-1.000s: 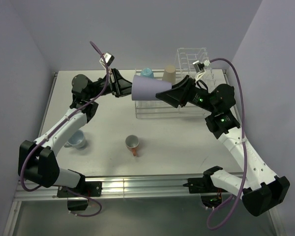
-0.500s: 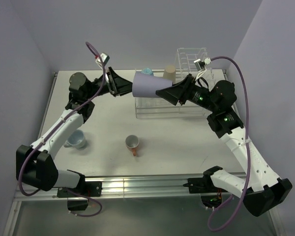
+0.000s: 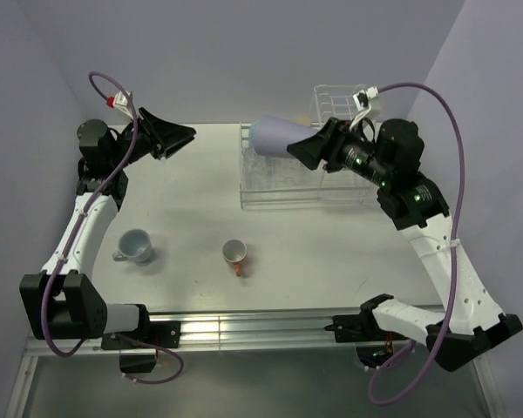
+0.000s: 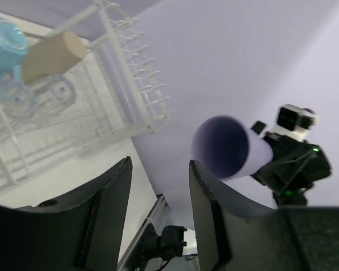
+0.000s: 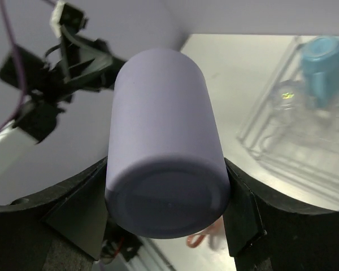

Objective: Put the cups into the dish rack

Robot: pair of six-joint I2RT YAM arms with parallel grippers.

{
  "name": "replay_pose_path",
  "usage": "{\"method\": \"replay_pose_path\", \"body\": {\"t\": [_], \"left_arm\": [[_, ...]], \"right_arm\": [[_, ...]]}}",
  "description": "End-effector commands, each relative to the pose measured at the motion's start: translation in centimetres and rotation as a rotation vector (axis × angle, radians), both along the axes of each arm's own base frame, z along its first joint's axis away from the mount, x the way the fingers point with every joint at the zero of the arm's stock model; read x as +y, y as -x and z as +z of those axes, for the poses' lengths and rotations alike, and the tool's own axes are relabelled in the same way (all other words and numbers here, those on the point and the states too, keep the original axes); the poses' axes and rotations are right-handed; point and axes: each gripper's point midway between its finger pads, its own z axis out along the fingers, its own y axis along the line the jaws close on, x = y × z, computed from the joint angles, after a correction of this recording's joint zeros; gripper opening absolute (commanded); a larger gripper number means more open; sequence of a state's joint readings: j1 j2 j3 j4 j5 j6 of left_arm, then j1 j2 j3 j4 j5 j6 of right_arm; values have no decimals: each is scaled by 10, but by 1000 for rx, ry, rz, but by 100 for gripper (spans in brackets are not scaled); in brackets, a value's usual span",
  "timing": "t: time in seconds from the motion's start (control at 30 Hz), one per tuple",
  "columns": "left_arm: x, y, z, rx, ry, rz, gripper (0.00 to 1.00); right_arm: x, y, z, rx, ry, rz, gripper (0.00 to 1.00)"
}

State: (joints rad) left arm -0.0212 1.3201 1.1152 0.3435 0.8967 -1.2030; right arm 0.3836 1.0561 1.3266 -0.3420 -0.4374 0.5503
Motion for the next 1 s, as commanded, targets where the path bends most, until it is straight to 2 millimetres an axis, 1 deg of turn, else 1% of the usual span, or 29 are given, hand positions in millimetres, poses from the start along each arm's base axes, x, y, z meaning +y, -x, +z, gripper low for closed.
{"method": "replay_pose_path", "body": {"t": [0.0,0.03,0.07,0.1,0.13,0.17,0.2,0.23,0.27,0.3,0.33,0.37,0.4,0.43,0.47,0.5,0.53,0.57,0.63,0.67,0.73,0.77,0.83,0.9,0.97], "left_arm": [[12,-5,-3,20,-118,103,51],[14,-6,-7,18,-143,115,50],[16,-7,-9,20,-156,127,50],[17,-6,-16,66,-173,133,50],[20,-8,-20,65,-198,149,50],[21,-7,-19,64,-209,155,50],[22,-5,-24,89,-226,162,50],[25,-5,-24,77,-245,178,50],[26,-3,-26,82,-253,183,51],[27,-1,-25,77,-263,190,51],[28,1,-29,88,-276,192,51],[29,2,-30,88,-280,198,51],[29,4,-31,88,-281,198,51],[29,6,-32,89,-283,195,51],[29,7,-33,86,-284,196,51],[29,8,-37,94,-288,194,51],[29,9,-38,93,-289,191,51],[28,9,-40,94,-291,187,51],[28,11,-46,102,-296,180,51],[28,12,-48,108,-299,179,51],[28,12,-50,106,-303,179,51],[28,12,-50,107,-305,179,51],[29,13,-51,108,-310,179,51],[29,14,-53,112,-313,175,51],[29,14,-53,108,-319,180,51]], "right_arm": [[-31,-30,-7,21,201,-191,0],[-36,-37,-10,25,251,-219,0],[-48,-43,-7,36,297,-292,0],[-46,-56,-20,73,346,-307,0],[-49,-60,-31,102,405,-325,0],[-53,-75,-37,120,458,-379,0],[-48,-78,-41,127,488,-380,0],[-48,-81,-50,147,532,-382,0],[-46,-86,-49,145,552,-393,0],[-42,-97,-65,173,598,-401,0],[-38,-98,-73,190,631,-390,0],[-31,-107,-82,205,655,-385,0],[-29,-110,-85,207,667,-387,0],[-23,-113,-89,208,674,-376,0],[-20,-117,-88,206,671,-373,0],[-14,-123,-100,228,689,-362,0],[-11,-125,-104,235,704,-362,0],[-6,-131,-113,247,721,-351,0],[1,-133,-122,259,742,-342,0],[7,-136,-130,266,760,-333,0],[15,-137,-139,274,781,-314,0],[21,-137,-148,283,793,-301,0],[28,-138,-159,296,815,-287,0],[35,-136,-167,301,834,-274,0],[36,-135,-174,309,855,-275,0]]}}
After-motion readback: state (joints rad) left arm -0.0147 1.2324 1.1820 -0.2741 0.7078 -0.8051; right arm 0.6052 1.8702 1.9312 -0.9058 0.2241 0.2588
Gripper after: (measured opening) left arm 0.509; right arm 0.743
